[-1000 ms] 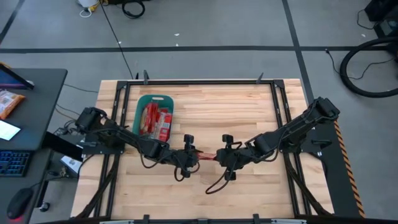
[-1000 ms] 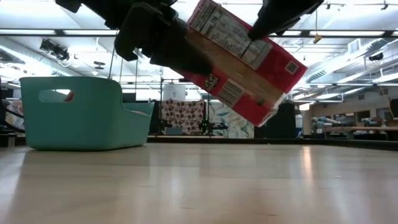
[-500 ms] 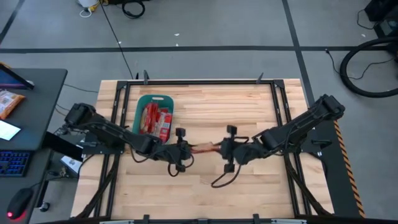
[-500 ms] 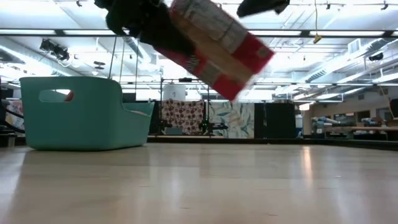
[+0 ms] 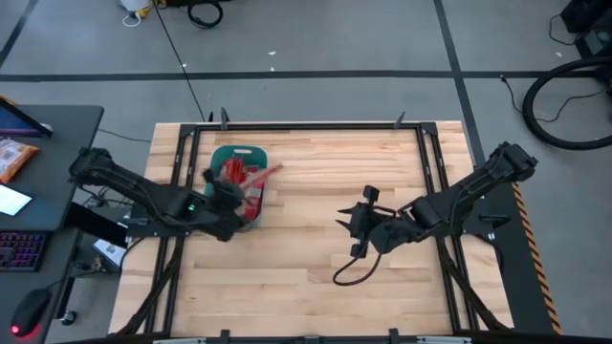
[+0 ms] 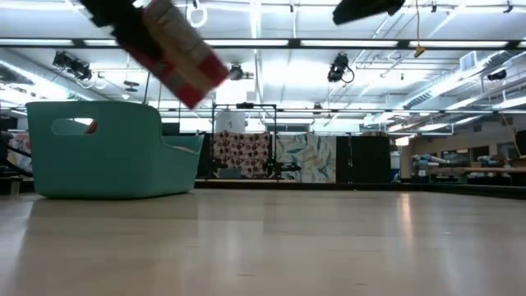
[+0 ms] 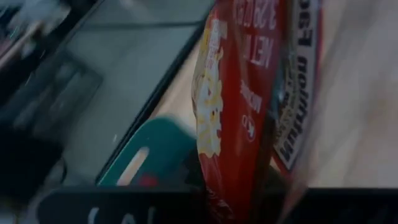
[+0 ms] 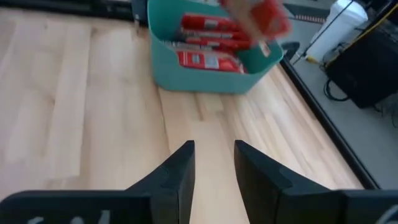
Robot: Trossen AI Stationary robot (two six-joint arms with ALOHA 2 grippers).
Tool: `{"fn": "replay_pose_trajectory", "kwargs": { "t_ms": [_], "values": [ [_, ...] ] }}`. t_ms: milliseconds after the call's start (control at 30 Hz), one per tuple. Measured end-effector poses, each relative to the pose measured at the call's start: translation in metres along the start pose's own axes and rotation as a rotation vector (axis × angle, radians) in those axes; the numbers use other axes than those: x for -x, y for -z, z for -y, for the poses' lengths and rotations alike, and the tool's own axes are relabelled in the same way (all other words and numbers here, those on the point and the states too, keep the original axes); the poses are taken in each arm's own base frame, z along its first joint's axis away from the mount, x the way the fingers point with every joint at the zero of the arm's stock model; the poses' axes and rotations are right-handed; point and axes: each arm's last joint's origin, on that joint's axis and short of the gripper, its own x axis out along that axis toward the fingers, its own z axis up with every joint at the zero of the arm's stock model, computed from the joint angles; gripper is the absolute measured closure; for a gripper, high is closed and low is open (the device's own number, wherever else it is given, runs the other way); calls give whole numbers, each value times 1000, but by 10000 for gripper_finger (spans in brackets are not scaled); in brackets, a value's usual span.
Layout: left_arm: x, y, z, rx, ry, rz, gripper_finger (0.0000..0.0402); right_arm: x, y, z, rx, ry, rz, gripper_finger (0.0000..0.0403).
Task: Sort popcorn bags into baskets
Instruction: Put the red popcorn bag into the green bin
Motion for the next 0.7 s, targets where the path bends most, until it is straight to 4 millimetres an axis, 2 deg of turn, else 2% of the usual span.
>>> {"fn": "replay_pose_trajectory", "kwargs": {
  "t_ms": [167,433,533,700],
  "values": [
    [14,21,-27,164,-99,-81,361,-11,13,-6,23,30,-33,287],
    [21,39,-48,276,-271,-134,361,-13,16,-8,24,30,-35,288],
    [14,49,-47,286,-297,-170,361,-13,16,-8,23,29,-33,288],
    [-4,76,-45,313,-362,-266,361,-13,15,-8,19,27,-27,288]
  ]
}}
